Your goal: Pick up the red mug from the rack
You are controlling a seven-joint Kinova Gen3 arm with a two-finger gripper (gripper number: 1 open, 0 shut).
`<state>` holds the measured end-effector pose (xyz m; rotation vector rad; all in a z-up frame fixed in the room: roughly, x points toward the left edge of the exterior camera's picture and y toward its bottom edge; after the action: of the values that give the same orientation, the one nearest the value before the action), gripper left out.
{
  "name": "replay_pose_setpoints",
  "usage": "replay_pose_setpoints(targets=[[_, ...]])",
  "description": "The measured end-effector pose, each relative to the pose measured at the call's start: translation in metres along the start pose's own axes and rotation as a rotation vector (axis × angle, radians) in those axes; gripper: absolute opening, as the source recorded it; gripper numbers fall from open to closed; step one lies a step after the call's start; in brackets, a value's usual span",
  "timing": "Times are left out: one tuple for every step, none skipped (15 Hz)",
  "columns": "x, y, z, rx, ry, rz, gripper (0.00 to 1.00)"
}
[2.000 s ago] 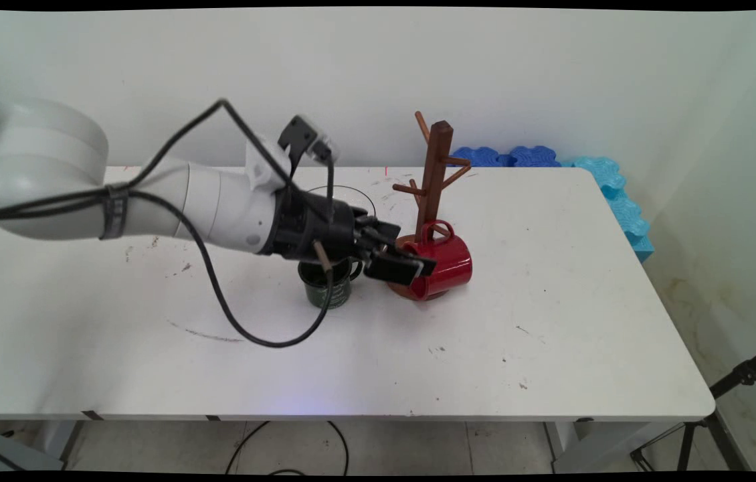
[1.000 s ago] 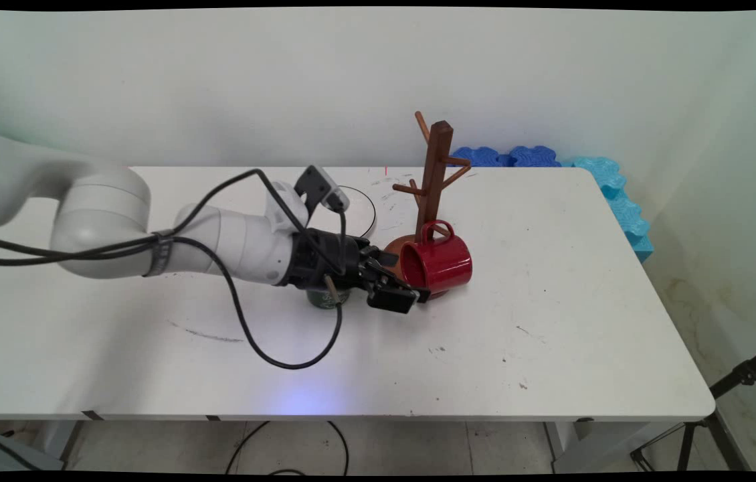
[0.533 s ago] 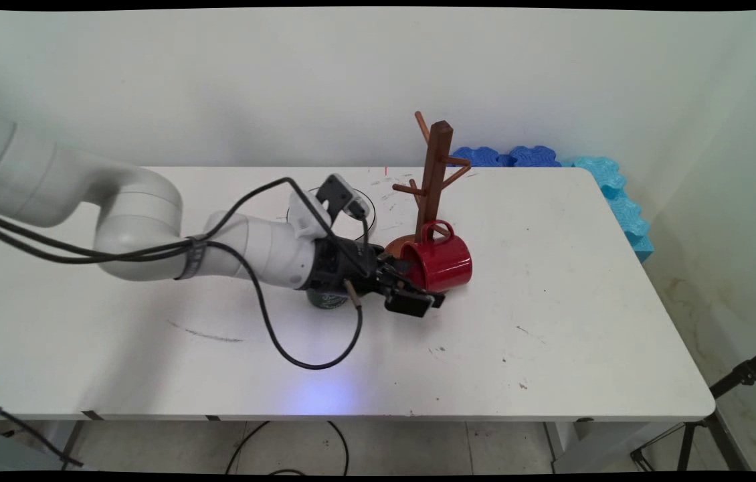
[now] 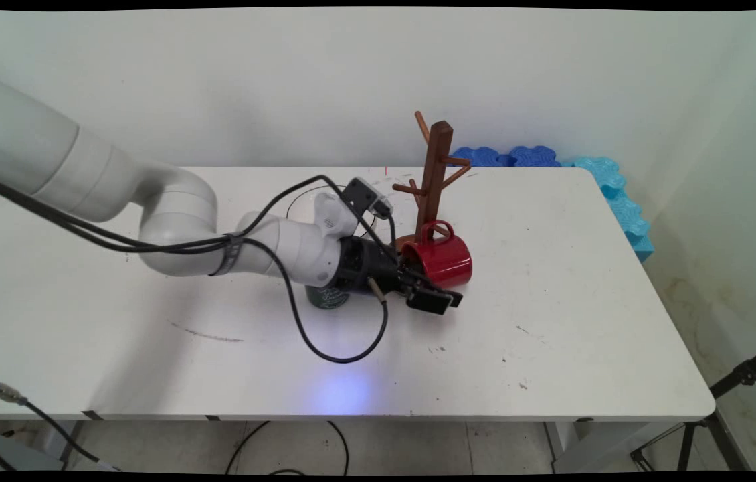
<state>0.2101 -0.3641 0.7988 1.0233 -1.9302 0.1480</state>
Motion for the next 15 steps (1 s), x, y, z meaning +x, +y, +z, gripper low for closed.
replay_pose_setpoints(targets=[[0.001, -0.001, 0.004, -0.001, -0.001, -0.005, 1.0], [0.002, -0.001, 0.006, -0.002, -0.002, -0.009, 1.0], [0.003, -0.002, 0.009, -0.002, -0.003, -0.014, 1.0], [0.003, -0.003, 0.012, -0.003, -0.003, -0.019, 1.0], [0.004, -0.003, 0.014, -0.004, -0.005, -0.022, 1.0], [0.004, -0.003, 0.016, -0.004, -0.006, -0.026, 1.0], [0.004, -0.004, 0.018, -0.004, -0.007, -0.029, 1.0], [0.005, -0.004, 0.02, -0.003, -0.008, -0.031, 0.0], [0.005, -0.005, 0.021, -0.002, -0.008, -0.033, 0.0], [0.005, -0.006, 0.022, 0.0, -0.008, -0.035, 0.0], [0.005, -0.006, 0.023, 0.001, -0.009, -0.036, 0.0], [0.005, -0.007, 0.024, 0.0, -0.009, -0.037, 0.0], [0.006, -0.007, 0.025, 0.0, -0.01, -0.036, 0.0], [0.006, -0.007, 0.025, -0.001, -0.01, -0.036, 0.0], [0.006, -0.007, 0.026, -0.002, -0.01, -0.036, 0.0]])
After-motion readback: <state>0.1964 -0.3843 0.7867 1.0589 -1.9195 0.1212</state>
